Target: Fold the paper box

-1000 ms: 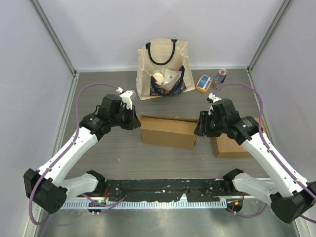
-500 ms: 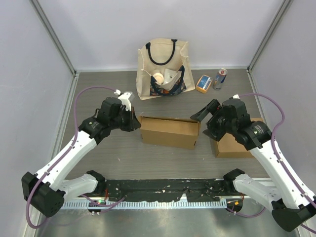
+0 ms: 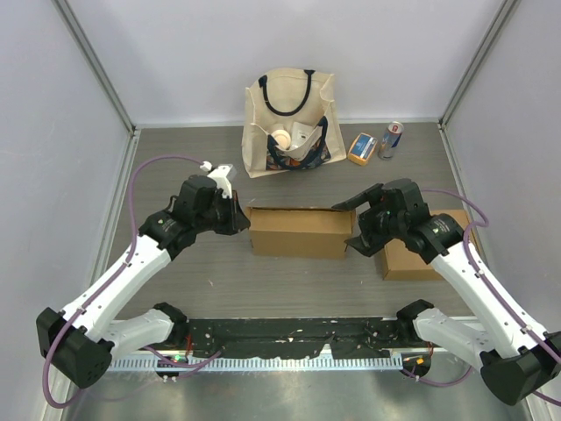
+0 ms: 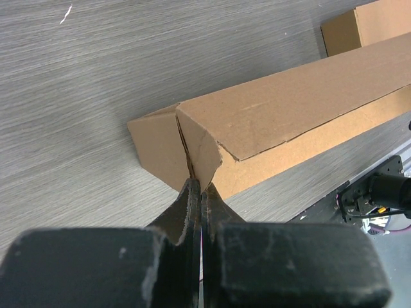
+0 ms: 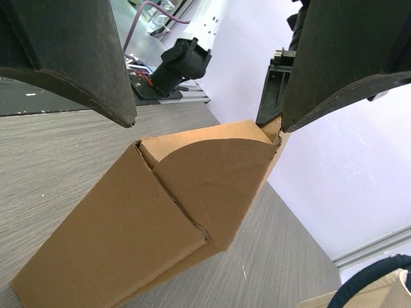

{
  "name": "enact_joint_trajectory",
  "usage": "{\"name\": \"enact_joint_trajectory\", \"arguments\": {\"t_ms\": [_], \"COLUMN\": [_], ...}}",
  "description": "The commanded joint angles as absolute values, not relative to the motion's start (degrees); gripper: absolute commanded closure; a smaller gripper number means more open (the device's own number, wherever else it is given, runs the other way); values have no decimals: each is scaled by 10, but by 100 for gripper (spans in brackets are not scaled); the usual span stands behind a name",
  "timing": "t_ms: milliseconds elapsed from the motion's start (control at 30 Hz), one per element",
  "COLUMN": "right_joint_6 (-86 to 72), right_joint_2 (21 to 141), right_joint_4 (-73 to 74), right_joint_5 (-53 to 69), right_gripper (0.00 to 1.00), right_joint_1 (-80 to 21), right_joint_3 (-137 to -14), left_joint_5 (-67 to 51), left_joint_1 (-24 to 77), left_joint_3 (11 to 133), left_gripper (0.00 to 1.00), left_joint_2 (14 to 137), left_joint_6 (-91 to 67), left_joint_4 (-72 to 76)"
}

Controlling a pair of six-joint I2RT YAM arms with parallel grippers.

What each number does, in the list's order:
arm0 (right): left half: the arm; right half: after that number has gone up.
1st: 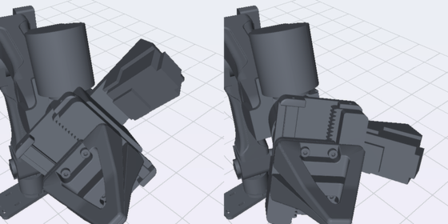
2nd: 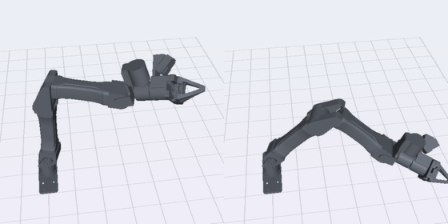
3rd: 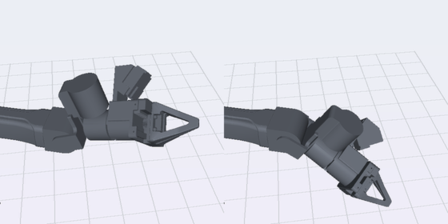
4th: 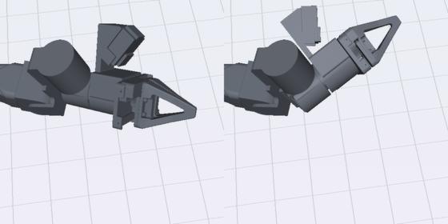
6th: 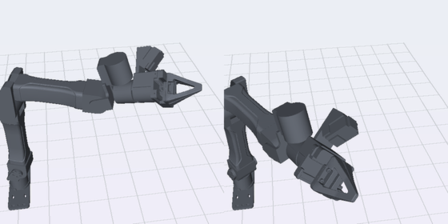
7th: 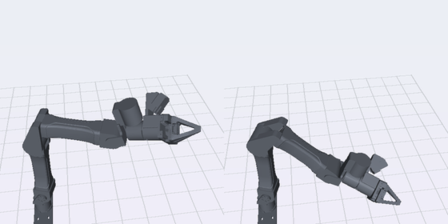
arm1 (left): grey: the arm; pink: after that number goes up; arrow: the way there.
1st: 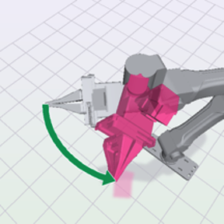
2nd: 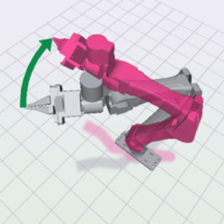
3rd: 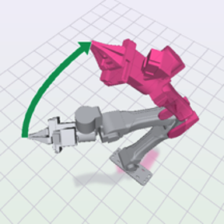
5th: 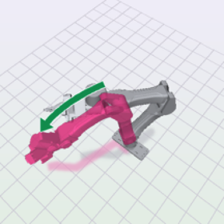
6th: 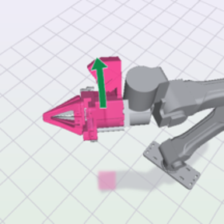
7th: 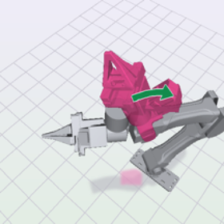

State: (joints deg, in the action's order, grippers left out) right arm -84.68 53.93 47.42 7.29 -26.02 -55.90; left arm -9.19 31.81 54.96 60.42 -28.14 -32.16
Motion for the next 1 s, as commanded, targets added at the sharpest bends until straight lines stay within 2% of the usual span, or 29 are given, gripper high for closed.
{"name": "enact_joint_trajectory", "arguments": {"t_ms": [0,133,233,300,400,433,600,733,833,900,967], "right_joint_6": [-875,-871,-860,-860,-860,-860,-856,-857,-846,-833,-825], "right_joint_2": [538,553,564,562,557,555,555,556,554,549,542], "right_joint_4": [449,413,392,367,352,352,351,337,336,335,342], "right_joint_5": [82,76,63,64,57,54,44,47,47,42,37], "right_gripper": [1,3,4,9,14,15,19,20,13,5,1], "right_joint_1": [-258,-258,-258,-258,-258,-258,-258,-258,-257,-257,-254], "right_joint_3": [-541,-517,-501,-486,-467,-461,-443,-429,-441,-454,-462], "left_joint_5": [-83,-84,-90,-97,-112,-115,-137,-117,-139,-156,-166], "left_joint_1": [326,330,330,330,330,330,330,323,301,291,289], "left_joint_3": [547,549,547,541,537,537,569,626,653,663,676], "left_gripper": [100,100,95,91,81,71,44,40,36,24,23], "left_joint_2": [605,606,602,594,585,582,543,516,529,546,576], "left_joint_6": [-288,-293,-294,-296,-298,-296,-290,-305,-348,-366,-367], "left_joint_4": [-345,-346,-345,-339,-336,-338,-373,-414,-396,-372,-367]}}
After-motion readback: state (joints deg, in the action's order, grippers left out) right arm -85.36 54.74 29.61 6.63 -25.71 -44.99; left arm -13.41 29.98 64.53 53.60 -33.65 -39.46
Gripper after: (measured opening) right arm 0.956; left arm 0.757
